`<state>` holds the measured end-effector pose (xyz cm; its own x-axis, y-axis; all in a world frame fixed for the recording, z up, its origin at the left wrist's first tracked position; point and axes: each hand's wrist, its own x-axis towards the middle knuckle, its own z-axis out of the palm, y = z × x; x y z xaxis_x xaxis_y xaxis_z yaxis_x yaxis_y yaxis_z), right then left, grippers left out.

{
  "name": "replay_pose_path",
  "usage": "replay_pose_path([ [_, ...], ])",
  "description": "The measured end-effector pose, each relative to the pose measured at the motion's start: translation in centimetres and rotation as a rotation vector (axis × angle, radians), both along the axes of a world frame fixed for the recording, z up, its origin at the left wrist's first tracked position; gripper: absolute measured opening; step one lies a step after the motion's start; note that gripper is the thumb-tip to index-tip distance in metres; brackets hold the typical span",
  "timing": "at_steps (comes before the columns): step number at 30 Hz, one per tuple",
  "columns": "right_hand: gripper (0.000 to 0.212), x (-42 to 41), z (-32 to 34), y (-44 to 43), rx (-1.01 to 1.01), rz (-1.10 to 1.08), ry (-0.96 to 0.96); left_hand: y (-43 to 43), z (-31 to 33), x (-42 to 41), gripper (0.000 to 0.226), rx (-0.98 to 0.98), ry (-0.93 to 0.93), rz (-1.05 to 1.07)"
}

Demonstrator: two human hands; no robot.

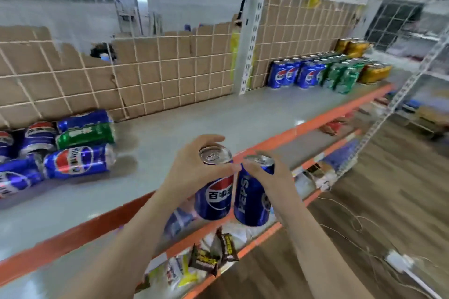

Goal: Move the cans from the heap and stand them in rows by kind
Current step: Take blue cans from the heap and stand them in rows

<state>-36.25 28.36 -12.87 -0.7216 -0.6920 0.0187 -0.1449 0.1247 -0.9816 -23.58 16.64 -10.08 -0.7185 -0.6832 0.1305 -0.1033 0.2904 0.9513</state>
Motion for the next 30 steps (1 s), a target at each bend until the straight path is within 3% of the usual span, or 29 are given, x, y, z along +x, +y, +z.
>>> replay_pose_path([
  [5,0.041,-7.1,0.7,7.0,0.129,-0.075,0.162,6.0,-0.3,-9.4,0.024,-0.002,-0.072,-0.119],
  [12,0.05,-15.6,1.1,12.3,0.125,-0.13,0.234,9.1,1.0,-20.1,0.025,-0.184,-0.127,-0.168],
  [18,0.039,-24.1,1.7,11.9,0.046,-0.136,0.198,7.9,1.1,-29.4,0.058,-0.032,-0.124,-0.132],
  [25,0.047,-36.5,3.2,7.5,0.007,-0.173,0.141,4.7,1.5,-41.5,0.04,-0.006,-0.055,-0.094],
  [28,0.051,-41.0,4.2,5.7,0.017,-0.139,0.162,3.1,1.9,-45.8,0.044,-0.004,-0.067,-0.1],
  [30,0.04,-43.6,4.6,4.9,0.023,-0.113,0.179,1.8,1.9,-48.2,0.046,-0.01,-0.088,-0.098],
])
